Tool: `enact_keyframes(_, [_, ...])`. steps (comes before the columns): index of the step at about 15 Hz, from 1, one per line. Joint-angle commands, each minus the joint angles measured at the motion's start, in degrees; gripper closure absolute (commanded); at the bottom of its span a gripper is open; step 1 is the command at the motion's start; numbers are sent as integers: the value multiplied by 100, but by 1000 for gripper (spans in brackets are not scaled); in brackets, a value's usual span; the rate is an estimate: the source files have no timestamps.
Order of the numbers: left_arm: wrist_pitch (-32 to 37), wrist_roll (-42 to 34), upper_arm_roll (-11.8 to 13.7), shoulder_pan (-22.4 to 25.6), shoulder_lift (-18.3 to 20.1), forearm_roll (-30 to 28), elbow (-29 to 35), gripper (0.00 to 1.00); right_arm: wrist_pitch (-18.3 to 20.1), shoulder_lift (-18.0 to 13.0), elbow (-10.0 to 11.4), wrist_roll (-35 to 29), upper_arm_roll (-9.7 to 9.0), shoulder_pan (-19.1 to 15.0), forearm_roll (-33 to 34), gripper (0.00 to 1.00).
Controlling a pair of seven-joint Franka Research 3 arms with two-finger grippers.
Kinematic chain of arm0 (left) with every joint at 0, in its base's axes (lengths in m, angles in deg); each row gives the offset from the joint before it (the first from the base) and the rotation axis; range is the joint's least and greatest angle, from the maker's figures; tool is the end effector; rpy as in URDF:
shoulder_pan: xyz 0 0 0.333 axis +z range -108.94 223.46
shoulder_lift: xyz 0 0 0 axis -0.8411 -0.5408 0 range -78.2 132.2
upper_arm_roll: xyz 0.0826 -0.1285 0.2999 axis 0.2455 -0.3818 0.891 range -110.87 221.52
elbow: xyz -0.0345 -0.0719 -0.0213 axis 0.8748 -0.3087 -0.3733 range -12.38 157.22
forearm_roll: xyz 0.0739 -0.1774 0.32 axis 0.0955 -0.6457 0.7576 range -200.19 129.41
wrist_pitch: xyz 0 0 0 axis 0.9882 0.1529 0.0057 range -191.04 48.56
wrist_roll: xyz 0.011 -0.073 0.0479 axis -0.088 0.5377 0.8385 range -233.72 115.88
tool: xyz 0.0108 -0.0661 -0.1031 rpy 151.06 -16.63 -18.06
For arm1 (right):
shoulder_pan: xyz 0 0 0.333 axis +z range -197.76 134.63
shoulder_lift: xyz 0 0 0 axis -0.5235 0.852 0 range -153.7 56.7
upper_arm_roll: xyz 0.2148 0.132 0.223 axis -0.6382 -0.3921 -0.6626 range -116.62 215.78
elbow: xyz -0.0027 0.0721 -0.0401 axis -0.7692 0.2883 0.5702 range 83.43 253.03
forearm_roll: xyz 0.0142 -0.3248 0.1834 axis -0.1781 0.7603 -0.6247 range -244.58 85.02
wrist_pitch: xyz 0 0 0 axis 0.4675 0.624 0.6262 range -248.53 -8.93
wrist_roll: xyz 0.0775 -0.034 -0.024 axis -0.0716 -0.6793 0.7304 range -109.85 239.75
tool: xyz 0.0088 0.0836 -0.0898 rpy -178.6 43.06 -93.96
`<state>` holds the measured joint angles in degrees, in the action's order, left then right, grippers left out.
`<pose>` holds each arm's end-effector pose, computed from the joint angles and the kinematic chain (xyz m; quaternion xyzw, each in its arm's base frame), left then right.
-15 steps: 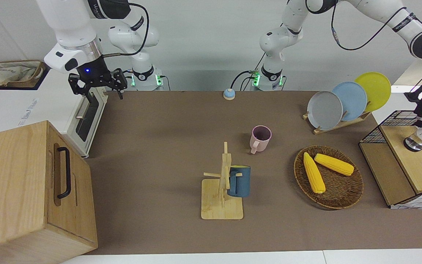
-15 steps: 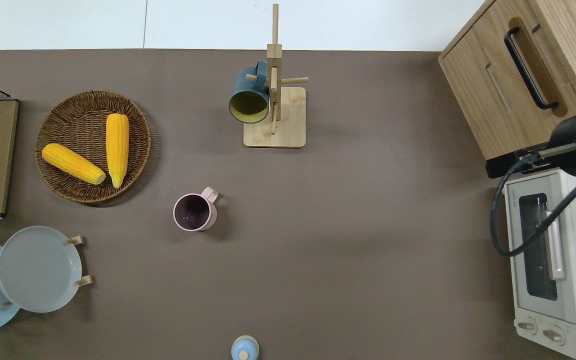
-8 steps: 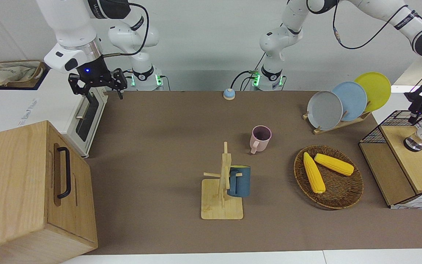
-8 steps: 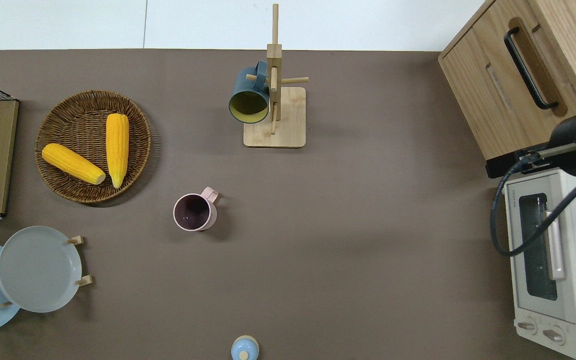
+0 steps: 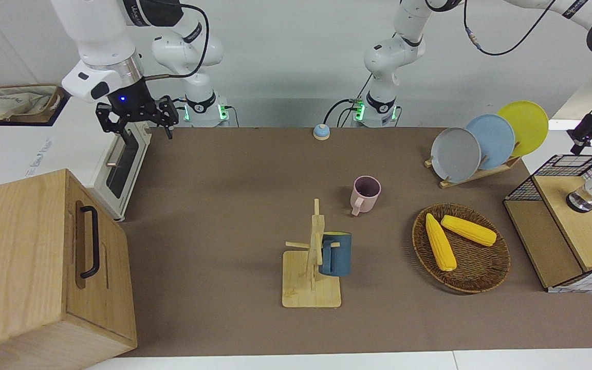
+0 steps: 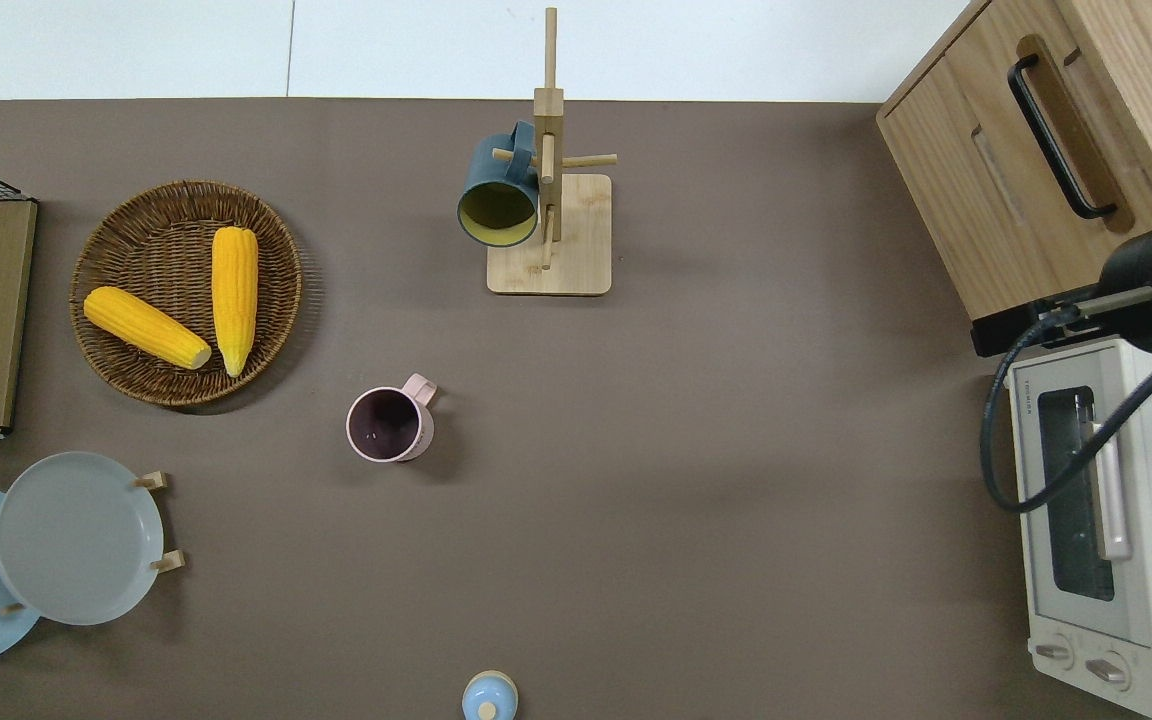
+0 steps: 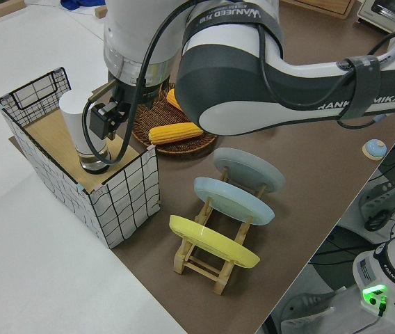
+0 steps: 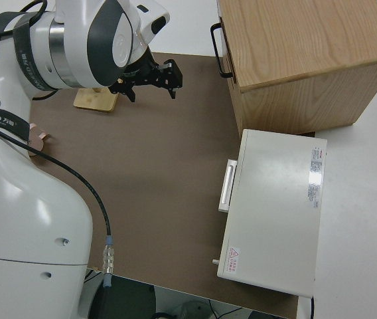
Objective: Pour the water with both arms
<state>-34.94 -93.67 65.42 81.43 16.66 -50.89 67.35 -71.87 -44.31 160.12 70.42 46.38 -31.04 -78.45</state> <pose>0.5345 0.3235 0.5902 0.9874 0.0224 0.1521 0.0365 0.5554 0.0319 0.6384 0.9968 0.0797 0.0048 0.0097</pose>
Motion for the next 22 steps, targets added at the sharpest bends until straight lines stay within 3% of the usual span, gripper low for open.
enact_keyframes(1, [304, 677, -25, -306, 242, 328, -38, 9, 78, -24, -33, 121, 4, -9, -72, 11])
enact_keyframes(4, [621, 1608, -69, -824, 619, 564, -30, 9, 78, -24, -33, 121, 4, -9, -63, 11])
enact_keyframes(7, [849, 2488, -279, -1386, 708, 1284, -21, 9, 78, -24, -33, 121, 4, -9, -63, 11])
enact_keyframes(12, [1025, 3693, -1131, -1599, 709, 1567, 5, 7, 78, -24, -33, 121, 4, -9, -63, 11])
enact_keyframes(14, [1087, 4183, -1666, -1617, 691, 2128, 32, 7, 78, -24, -33, 121, 13, -9, -63, 11])
enact_keyframes(22, [1131, 4301, -1853, -1643, 568, 1875, 67, 7, 78, -24, -33, 121, 4, -9, -63, 11])
